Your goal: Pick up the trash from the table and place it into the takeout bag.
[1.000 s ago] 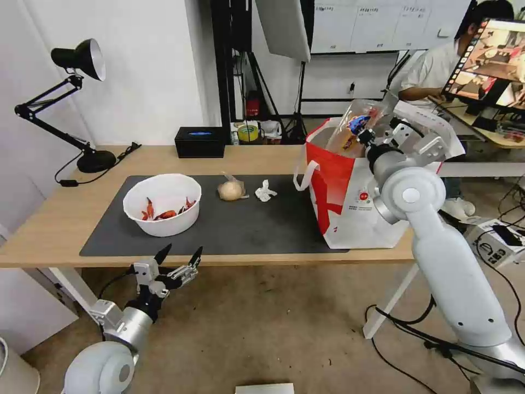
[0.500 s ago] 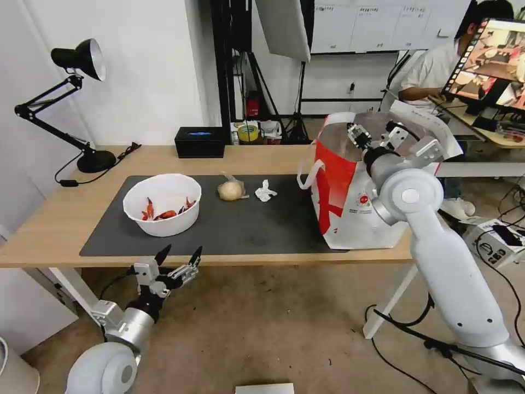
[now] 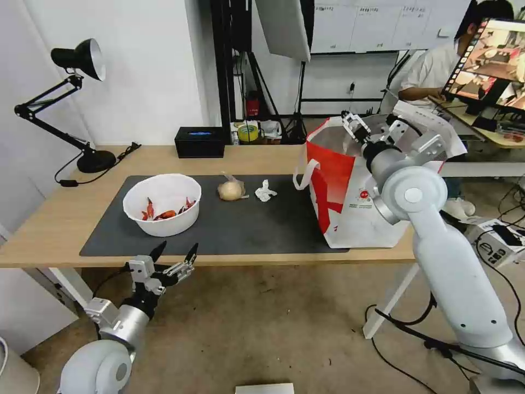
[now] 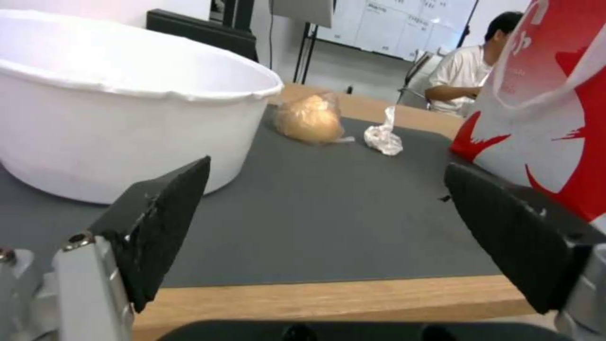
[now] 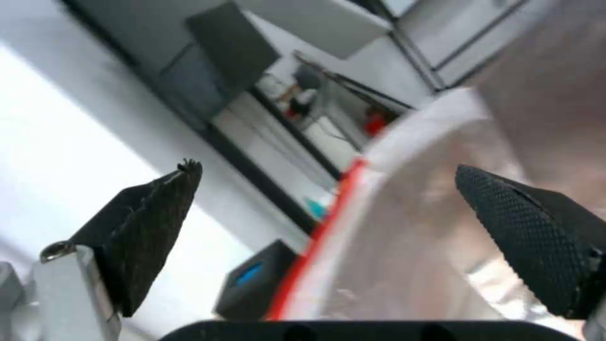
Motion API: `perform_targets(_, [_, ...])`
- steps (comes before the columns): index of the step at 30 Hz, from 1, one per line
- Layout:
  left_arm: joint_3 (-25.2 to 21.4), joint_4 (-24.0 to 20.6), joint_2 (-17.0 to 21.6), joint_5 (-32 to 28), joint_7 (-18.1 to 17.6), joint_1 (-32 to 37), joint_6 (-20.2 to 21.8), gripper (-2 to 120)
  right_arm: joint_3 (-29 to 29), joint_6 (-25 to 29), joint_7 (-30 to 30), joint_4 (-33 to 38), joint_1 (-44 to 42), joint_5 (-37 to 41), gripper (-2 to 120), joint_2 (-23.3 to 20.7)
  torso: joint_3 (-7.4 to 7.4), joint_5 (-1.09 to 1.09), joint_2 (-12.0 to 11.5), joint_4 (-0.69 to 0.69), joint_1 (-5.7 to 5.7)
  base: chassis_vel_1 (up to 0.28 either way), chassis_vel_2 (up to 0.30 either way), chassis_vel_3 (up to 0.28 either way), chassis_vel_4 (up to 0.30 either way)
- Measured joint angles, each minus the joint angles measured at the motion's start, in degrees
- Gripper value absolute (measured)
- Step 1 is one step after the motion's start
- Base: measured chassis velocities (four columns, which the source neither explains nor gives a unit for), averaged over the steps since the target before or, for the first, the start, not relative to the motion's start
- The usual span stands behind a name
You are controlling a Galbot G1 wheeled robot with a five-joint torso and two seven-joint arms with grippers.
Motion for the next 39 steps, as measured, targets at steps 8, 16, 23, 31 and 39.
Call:
perform_targets(8, [-0.83,0.24,-0.12,0.8,-0.39,0.29,-1.59,100,-3.6,-2.95,-17.31,4.71,-1.26,-8.33,100,-3.54,0.0,0.0,0.0,0.0,0.0,0.0,0.0,0.0,0.0])
perform_targets(16, [-1.8,1.51,-0.86,3.91,0.6,1.8,-4.38,100,-5.58,-4.68,-35.11,12.91,-14.3,-24.35,100,-12.51,0.0,0.01,0.0,0.0,0.0,0.0,0.0,0.0,0.0])
perform_targets(23, [-2.15,3.07,-0.84,5.34,1.39,1.88,-5.58,100,-4.47,-1.63,-34.95,16.57,-27.0,-32.06,100,-14.44,-0.01,0.01,0.0,-0.01,-0.01,0.0,0.0,0.0,0.0])
perform_targets(31, [-2.73,4.25,-1.03,6.02,2.23,2.56,-6.35,100,-2.72,6.34,-32.46,15.06,-40.59,-40.49,100,-11.8,-0.01,0.01,0.0,-0.01,0.0,0.0,0.0,0.0,0.0])
perform_targets(39, [-3.32,5.19,-1.36,7.09,2.82,3.42,-7.32,100,-1.55,15.02,-30.47,12.76,-49.65,-47.14,100,-8.57,0.0,-0.01,0.0,0.0,-0.01,0.0,0.0,0.0,0.0])
